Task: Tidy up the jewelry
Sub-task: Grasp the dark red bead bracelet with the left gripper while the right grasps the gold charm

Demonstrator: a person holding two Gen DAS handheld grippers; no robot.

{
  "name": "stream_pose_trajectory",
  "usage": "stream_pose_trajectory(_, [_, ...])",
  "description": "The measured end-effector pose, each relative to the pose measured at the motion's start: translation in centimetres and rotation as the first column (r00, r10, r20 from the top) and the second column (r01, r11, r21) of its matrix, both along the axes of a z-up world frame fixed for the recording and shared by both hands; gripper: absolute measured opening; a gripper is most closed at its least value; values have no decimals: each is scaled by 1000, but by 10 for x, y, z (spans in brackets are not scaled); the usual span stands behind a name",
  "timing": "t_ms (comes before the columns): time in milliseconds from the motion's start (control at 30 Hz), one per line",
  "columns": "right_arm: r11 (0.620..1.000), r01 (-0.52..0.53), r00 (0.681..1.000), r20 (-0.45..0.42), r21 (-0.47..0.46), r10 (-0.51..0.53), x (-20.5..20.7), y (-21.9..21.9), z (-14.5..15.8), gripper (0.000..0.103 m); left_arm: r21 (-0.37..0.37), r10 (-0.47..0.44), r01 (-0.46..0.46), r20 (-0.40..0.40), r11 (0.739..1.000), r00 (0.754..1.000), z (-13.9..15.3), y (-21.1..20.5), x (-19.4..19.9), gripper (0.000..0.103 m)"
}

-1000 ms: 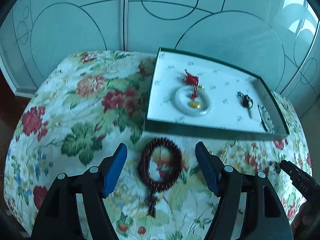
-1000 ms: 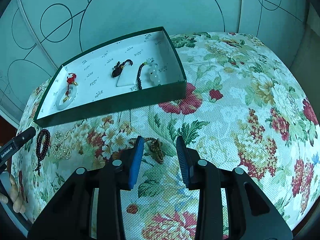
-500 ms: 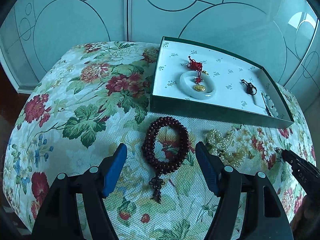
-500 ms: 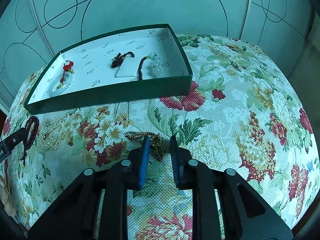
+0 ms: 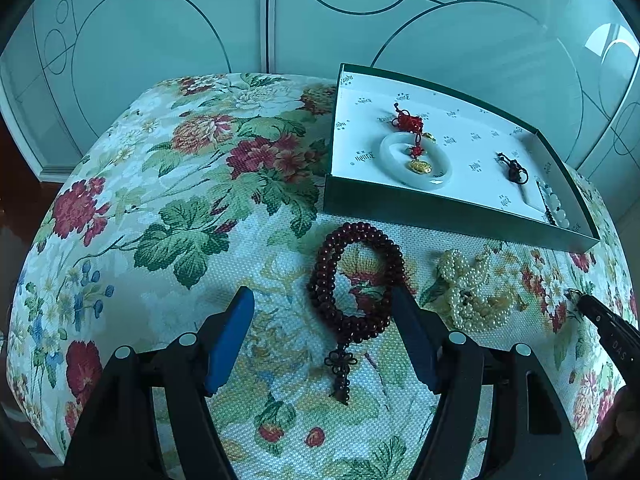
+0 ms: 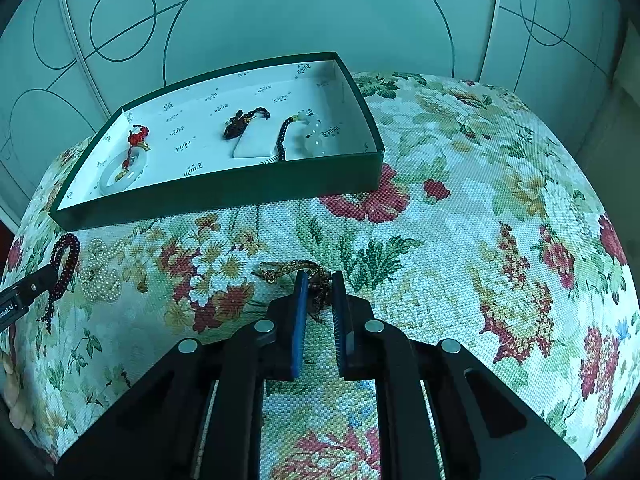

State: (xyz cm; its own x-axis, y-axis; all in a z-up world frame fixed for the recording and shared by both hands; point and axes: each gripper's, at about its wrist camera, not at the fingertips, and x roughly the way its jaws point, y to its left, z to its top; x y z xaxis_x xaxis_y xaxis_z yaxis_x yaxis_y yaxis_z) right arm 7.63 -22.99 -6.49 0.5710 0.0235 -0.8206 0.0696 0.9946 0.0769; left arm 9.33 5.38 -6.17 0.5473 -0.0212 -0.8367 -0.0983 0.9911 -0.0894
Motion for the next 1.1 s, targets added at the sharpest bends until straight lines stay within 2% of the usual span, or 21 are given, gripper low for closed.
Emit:
stream_pose_trajectory(167, [1000,-1,1000,0,0,1,0,0,0,12,-10,-14,14,-1,1000,1000,-3,-3,5,70])
stream_pose_trajectory(233, [1000,0,1000,0,3,0,0,0,0,12,-4,-20,20,1,1000,1000,-4,-5,6,74])
stream_pose_trajectory(567, [1000,-1,1000,2,5,1,0,0,0,12,-46,-16,16,1,999,1000,-4,-4,9,75])
stream_pose_trajectory(833, [1000,-1,1000,2,4,1,1,2,0,12,-4,-37,37,7,999,999,-7,-11,13,73])
stream_pose_trajectory(900, [1000,0,1000,3,4,0,1,2,0,12,33,-40,39,12,999,999,-7,-13,12,63])
stream_pose_trajectory(967, [1000,0,1000,3,4,0,1,2,0,12,61,-47,45,19,997,999,-7,-14,11,48])
stream_pose_trajectory(1000, [1000,-1,1000,3,4,1,1,1,0,12,65,-46,45,22,997,999,-7,-13,10,46])
stream_pose_trajectory(1067, [1000,-1,1000,3,6,1,0,2,0,12,74,-47,45,27,996,999,-6,-11,9,33])
stream_pose_trajectory(1100, [1000,-1,1000,3,6,1,1,2,0,12,80,-49,46,29,996,998,-5,-10,9,31])
